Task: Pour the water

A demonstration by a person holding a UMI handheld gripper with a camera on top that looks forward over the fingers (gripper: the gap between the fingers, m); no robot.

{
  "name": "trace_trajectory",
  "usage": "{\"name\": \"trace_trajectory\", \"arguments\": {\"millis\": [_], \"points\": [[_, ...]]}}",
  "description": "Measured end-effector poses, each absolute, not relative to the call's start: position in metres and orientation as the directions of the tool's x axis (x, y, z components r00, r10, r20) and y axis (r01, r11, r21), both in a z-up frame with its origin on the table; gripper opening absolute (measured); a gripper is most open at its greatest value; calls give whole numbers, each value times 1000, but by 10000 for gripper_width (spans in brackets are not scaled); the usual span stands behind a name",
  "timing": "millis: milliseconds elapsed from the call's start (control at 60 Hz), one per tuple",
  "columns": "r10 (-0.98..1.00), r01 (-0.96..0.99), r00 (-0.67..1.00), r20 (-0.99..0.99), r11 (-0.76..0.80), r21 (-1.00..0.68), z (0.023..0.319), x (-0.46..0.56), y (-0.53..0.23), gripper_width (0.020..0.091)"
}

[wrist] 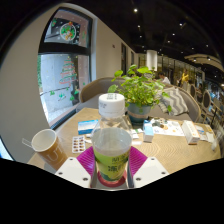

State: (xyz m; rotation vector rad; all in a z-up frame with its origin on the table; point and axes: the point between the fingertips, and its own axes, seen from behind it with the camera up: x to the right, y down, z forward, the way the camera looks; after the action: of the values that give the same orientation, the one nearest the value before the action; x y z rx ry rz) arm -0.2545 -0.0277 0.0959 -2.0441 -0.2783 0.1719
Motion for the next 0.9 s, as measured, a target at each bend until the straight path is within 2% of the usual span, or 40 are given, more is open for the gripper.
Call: {"name": "trace_trajectory", "arguments": {"millis": [100, 183, 333, 383, 467, 500, 567, 900], "points": [[274, 135, 962, 1, -473, -871, 72, -254, -30, 426], [265, 122, 964, 3, -436, -892, 77, -256, -27, 429], [226, 86, 974, -26, -469, -879, 74, -252, -27, 532], [214, 87, 976, -29, -512, -855, 70, -250, -33, 624], [204, 87, 978, -35, -560, -824, 70, -247, -49, 870], [201, 89, 979, -37, -581, -809, 72, -247, -59, 838], [167, 77, 985, -35, -621, -780, 80, -239, -84, 864], [75, 56, 997, 4, -700, -712, 165, -222, -215, 850]]}}
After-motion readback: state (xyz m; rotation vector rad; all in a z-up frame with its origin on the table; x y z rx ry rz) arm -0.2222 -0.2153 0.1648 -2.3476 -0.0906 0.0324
